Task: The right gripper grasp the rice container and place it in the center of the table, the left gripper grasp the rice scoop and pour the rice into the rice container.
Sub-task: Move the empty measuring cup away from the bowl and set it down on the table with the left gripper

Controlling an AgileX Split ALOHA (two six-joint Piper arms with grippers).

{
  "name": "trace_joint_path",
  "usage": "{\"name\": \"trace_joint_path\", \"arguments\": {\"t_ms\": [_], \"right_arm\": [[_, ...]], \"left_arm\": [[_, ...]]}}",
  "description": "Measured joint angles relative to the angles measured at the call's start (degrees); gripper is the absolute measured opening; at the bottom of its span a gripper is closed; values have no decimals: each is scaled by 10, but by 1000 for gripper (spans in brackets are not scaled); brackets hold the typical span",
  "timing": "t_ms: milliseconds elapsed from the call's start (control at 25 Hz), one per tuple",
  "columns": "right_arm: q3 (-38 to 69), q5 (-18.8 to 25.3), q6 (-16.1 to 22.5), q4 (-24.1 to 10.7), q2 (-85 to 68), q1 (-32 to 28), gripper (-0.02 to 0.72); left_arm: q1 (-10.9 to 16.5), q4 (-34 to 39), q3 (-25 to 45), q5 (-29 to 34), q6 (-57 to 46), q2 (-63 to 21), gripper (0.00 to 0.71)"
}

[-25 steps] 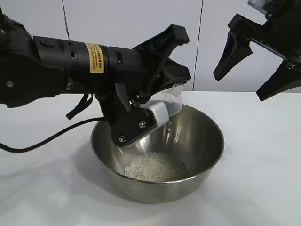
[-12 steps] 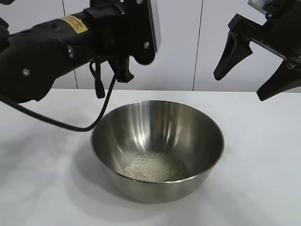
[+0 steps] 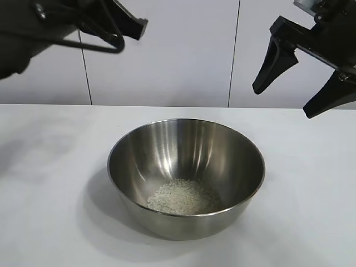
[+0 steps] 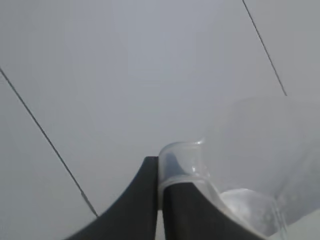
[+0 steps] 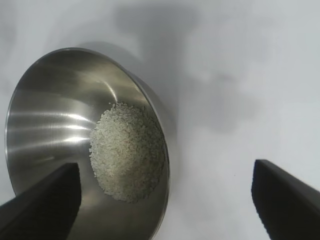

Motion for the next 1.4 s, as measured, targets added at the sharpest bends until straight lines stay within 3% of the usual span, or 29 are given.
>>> {"name": "trace_joint_path", "arguments": {"t_ms": [120,360,640,760,1120,1400], "right_arm": [[0,-2,0,0,0,0,641],[0,-4,-2,0,0,0,641],[0,-10,-2,0,0,0,640],[0,-17,-3,0,0,0,640],[0,-21,-3,1,0,0,639],[0,-23,-4,1,0,0,639]], "left_arm": [[44,47,43,14,-112,-31,8],[153,259,125,32,-313,-43,8],[254,409,159,53,-352,-10,8],[267,441,160,46,-355,34,8],[268,450,160,-46,-354,151,8],[270,426,160,-55,-352,209,8]]}}
